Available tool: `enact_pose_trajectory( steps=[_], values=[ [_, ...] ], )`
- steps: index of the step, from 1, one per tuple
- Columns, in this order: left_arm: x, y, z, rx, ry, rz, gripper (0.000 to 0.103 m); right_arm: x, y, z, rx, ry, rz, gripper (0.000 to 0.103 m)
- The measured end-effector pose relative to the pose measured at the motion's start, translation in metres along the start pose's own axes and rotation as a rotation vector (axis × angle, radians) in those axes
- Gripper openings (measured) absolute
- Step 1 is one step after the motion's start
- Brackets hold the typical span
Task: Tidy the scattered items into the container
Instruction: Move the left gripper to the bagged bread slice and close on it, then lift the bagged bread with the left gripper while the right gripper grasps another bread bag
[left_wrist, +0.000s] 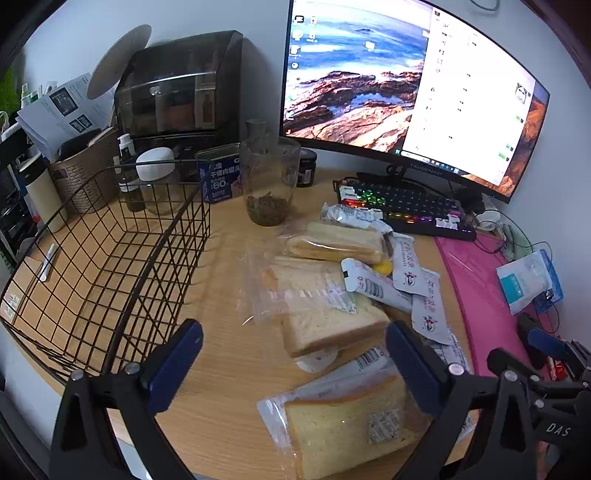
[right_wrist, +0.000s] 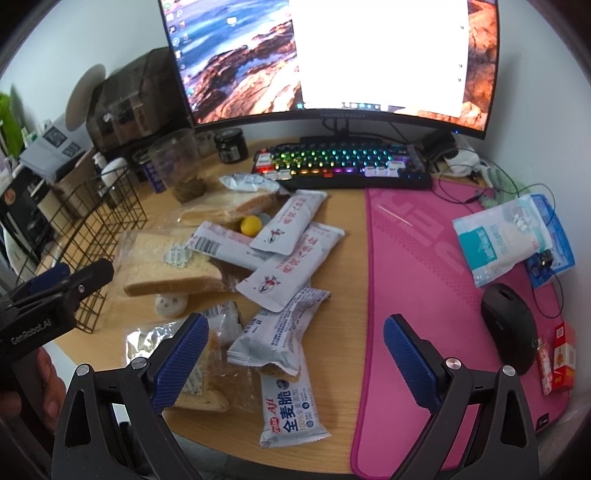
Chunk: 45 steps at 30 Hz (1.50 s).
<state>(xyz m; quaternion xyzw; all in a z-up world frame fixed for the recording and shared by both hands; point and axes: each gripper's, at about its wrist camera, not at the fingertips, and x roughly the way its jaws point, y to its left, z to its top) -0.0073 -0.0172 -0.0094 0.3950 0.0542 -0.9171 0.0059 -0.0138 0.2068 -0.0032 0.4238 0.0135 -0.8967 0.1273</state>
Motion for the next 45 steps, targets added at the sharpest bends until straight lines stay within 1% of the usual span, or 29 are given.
enact_pose_trajectory(
  steps=[4, 10, 14, 16, 18, 21, 24, 29, 35, 37, 39, 41, 42, 45],
  values=[
    [0.006, -0.002, 0.002, 0.022, 0.003, 0.006, 0.1, 0.004, -0.003, 0.002, 0.006, 0.003, 0.006, 0.098],
    [0.025, -0.011, 0.005, 0.062, 0.055, -0.028, 0.1, 0.013, -0.009, 0.005, 0.021, 0.01, 0.013, 0.098],
    [0.032, -0.014, 0.002, 0.075, 0.077, -0.034, 0.099, 0.02, -0.012, 0.008, 0.018, 0.02, 0.009, 0.098],
    [0.037, -0.008, -0.001, 0.048, 0.107, -0.057, 0.099, 0.023, -0.015, 0.009, 0.022, 0.02, 0.005, 0.098],
    [0.047, 0.001, -0.003, -0.017, 0.163, -0.107, 0.099, 0.026, -0.017, 0.01, 0.026, 0.018, 0.004, 0.098],
    [0.057, 0.011, -0.004, -0.102, 0.208, -0.165, 0.099, 0.034, -0.018, 0.012, 0.029, 0.029, 0.02, 0.098],
    [0.065, 0.013, -0.006, -0.135, 0.229, -0.157, 0.099, 0.041, -0.016, 0.011, 0.018, 0.04, 0.037, 0.098],
    [0.081, 0.014, -0.004, -0.168, 0.256, -0.165, 0.099, 0.047, -0.015, 0.011, 0.006, 0.046, 0.039, 0.098],
    [0.098, 0.014, -0.002, -0.192, 0.287, -0.194, 0.099, 0.061, -0.017, 0.012, 0.005, 0.068, 0.049, 0.098],
    [0.102, 0.014, 0.0, -0.199, 0.297, -0.215, 0.098, 0.066, -0.016, 0.014, -0.001, 0.079, 0.051, 0.098],
    [0.108, 0.012, 0.001, -0.2, 0.311, -0.237, 0.092, 0.071, -0.016, 0.016, 0.002, 0.088, 0.059, 0.098],
    [0.112, 0.012, 0.002, -0.215, 0.318, -0.255, 0.088, 0.075, -0.015, 0.018, 0.001, 0.093, 0.062, 0.098],
    [0.114, 0.012, 0.002, -0.227, 0.319, -0.266, 0.081, 0.078, -0.014, 0.019, -0.001, 0.095, 0.061, 0.098],
    [0.117, 0.013, 0.003, -0.241, 0.33, -0.297, 0.073, 0.084, -0.012, 0.021, -0.003, 0.106, 0.063, 0.098]
  ],
)
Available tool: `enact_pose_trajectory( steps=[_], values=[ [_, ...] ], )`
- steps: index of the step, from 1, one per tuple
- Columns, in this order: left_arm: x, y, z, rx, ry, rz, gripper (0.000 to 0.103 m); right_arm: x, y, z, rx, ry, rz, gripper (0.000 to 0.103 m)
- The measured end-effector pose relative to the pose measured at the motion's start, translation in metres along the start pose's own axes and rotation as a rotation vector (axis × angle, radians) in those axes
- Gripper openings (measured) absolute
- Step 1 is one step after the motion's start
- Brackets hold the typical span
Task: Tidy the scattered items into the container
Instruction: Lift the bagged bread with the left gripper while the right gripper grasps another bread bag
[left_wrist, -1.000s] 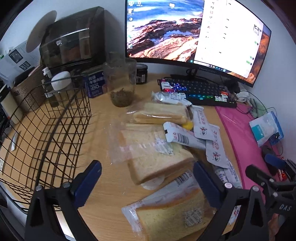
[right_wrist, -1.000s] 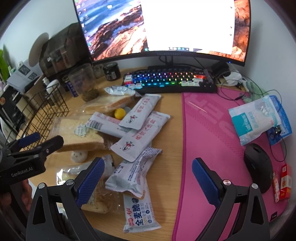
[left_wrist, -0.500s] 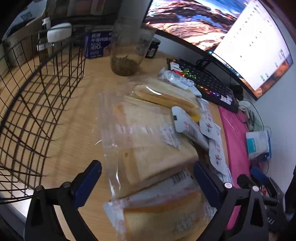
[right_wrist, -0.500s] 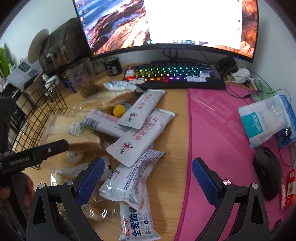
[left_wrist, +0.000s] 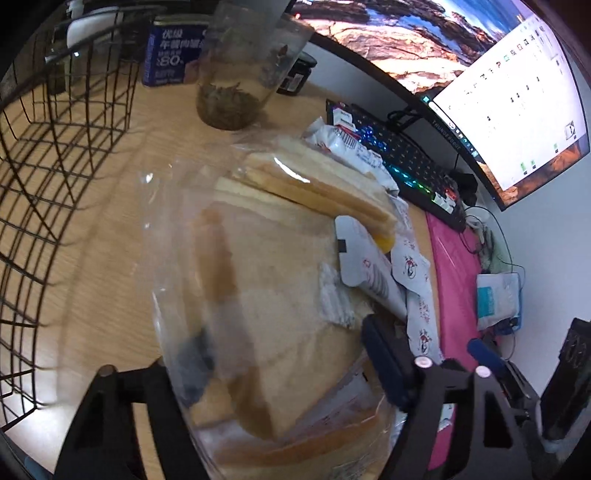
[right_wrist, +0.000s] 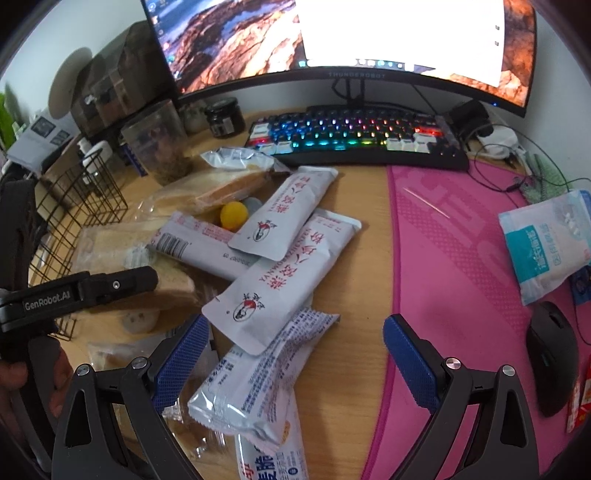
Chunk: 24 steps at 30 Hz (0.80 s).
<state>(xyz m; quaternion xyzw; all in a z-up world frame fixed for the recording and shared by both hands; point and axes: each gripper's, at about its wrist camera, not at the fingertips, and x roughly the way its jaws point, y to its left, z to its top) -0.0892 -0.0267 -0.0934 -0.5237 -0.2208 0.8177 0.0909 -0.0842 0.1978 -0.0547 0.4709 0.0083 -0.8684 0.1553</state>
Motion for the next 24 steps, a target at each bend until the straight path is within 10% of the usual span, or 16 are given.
enact_pose_trajectory(
  steps=[9, 24],
  values=[
    [-0.021, -0.017, -0.001, 0.091, -0.096, -0.07, 0.028, 0.005, -0.003, 0.009, 0.005, -0.003, -0.004, 0.098],
    [-0.018, -0.044, -0.003, 0.227, -0.149, -0.013, 0.024, -0.005, -0.015, 0.007, 0.032, -0.039, 0.002, 0.098]
  ],
)
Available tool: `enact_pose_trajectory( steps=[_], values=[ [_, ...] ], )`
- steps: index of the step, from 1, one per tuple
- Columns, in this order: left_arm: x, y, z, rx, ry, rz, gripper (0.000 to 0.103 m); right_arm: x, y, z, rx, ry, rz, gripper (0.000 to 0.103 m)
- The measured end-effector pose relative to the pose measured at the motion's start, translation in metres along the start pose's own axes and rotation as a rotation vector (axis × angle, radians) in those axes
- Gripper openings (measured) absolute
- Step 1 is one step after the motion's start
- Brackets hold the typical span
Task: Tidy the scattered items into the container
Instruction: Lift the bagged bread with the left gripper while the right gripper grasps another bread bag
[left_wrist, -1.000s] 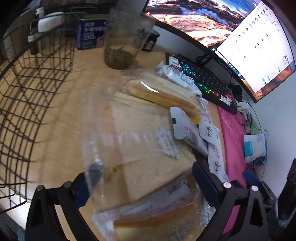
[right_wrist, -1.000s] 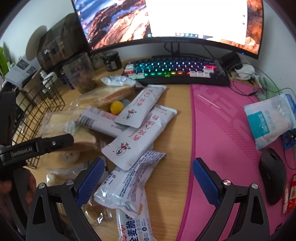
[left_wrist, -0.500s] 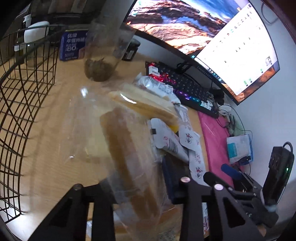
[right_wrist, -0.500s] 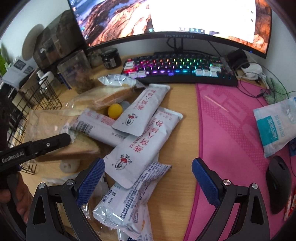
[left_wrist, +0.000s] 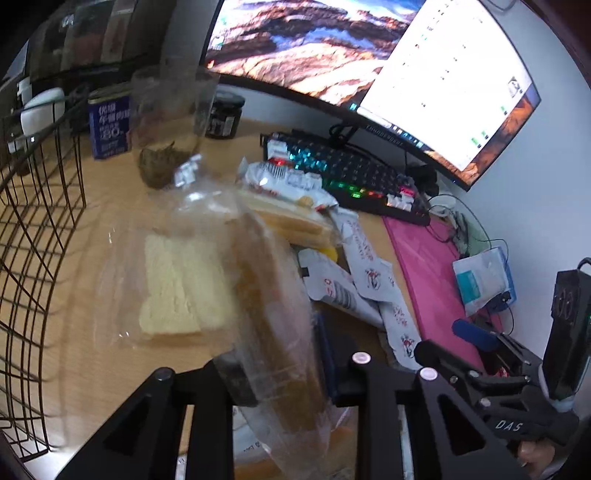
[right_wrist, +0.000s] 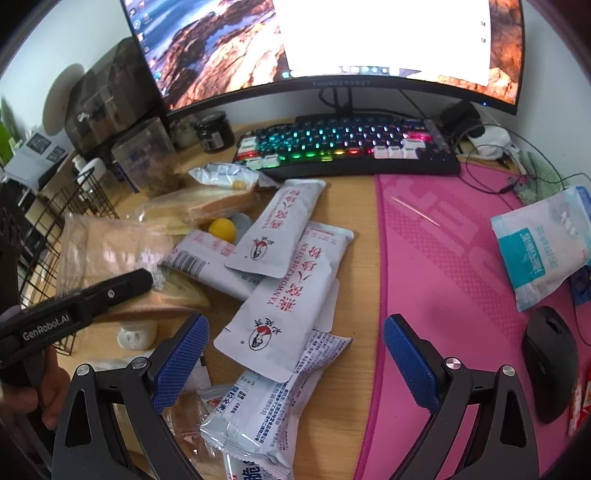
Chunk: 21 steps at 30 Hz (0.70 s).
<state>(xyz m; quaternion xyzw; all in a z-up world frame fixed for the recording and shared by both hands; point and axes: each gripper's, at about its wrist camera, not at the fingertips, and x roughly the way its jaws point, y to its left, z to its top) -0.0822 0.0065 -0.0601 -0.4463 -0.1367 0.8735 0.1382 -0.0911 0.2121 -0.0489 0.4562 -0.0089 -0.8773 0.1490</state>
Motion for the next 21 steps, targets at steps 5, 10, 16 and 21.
enact_pose_trajectory(
  steps=[5, 10, 16, 21],
  values=[
    [-0.021, 0.004, 0.001, 0.017, -0.046, 0.037, 0.02, -0.002, 0.005, 0.01, -0.072, -0.039, 0.023, 0.094],
    [-0.05, 0.002, -0.002, 0.049, -0.103, 0.078, 0.019, 0.014, 0.017, 0.024, -0.156, -0.035, 0.058, 0.083],
    [-0.062, 0.016, -0.005, 0.025, -0.116, 0.077, 0.019, 0.048, 0.014, 0.045, -0.122, 0.019, 0.092, 0.078],
    [-0.074, 0.019, -0.001, 0.021, -0.144, 0.065, 0.019, 0.053, 0.044, 0.065, -0.199, -0.022, 0.142, 0.071]
  ],
)
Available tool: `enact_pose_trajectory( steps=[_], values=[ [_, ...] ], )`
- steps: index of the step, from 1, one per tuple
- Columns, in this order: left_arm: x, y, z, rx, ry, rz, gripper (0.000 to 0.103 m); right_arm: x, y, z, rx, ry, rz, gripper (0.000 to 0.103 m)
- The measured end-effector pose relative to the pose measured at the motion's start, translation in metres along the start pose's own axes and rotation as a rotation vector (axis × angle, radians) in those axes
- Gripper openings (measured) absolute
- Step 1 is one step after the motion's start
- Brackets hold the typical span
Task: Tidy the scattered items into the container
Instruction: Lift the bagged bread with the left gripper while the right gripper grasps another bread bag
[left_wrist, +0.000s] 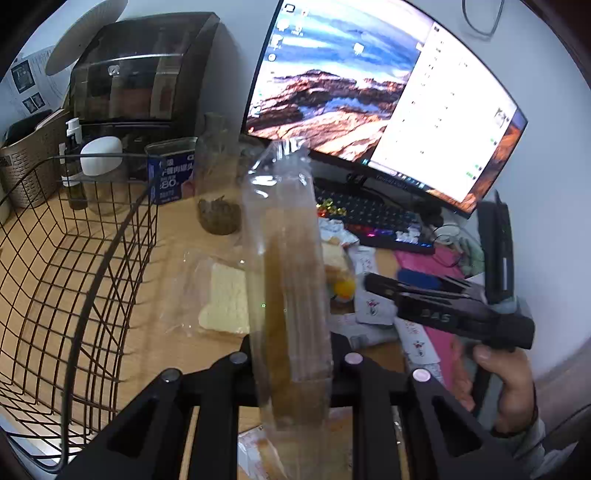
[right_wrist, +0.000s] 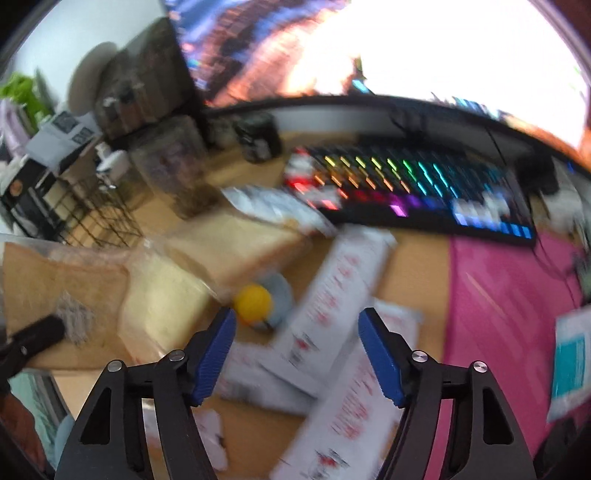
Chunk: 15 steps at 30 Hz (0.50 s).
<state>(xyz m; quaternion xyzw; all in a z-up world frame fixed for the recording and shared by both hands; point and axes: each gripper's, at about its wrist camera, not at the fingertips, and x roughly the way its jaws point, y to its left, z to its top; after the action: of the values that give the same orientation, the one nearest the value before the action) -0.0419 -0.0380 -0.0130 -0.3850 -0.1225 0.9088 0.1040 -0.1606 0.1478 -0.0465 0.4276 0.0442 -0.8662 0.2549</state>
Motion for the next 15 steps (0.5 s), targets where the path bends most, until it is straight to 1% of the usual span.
enact_pose_trajectory(
  steps=[1, 3, 7, 8, 10, 11, 13, 15],
  values=[
    [-0.002, 0.002, 0.001, -0.002, -0.005, 0.0, 0.019, 0.002, 0.011, 0.005, -0.047, 0.003, 0.003, 0.071],
    [-0.006, 0.007, 0.003, -0.014, -0.014, 0.001, 0.019, 0.006, 0.029, 0.009, -0.137, 0.009, -0.028, 0.071],
    [-0.006, 0.018, 0.004, -0.032, -0.015, 0.0, 0.019, 0.003, 0.071, -0.002, -0.47, -0.083, -0.208, 0.071],
    [-0.004, 0.02, 0.004, -0.036, -0.011, -0.004, 0.019, 0.006, 0.079, -0.008, -0.561, -0.095, -0.26, 0.071],
    [-0.001, 0.022, 0.004, -0.041, -0.001, -0.014, 0.019, 0.015, 0.089, -0.014, -0.689, -0.098, -0.323, 0.071],
    [0.001, 0.023, 0.004, -0.041, 0.004, -0.018, 0.019, 0.02, 0.091, -0.014, -0.721, -0.092, -0.331, 0.071],
    [0.002, 0.024, 0.005, -0.04, 0.008, -0.018, 0.019, 0.027, 0.091, -0.012, -0.751, -0.074, -0.306, 0.071],
    [0.004, 0.027, 0.007, -0.049, 0.01, -0.013, 0.019, 0.037, 0.094, -0.012, -0.797, -0.057, -0.307, 0.07]
  ],
)
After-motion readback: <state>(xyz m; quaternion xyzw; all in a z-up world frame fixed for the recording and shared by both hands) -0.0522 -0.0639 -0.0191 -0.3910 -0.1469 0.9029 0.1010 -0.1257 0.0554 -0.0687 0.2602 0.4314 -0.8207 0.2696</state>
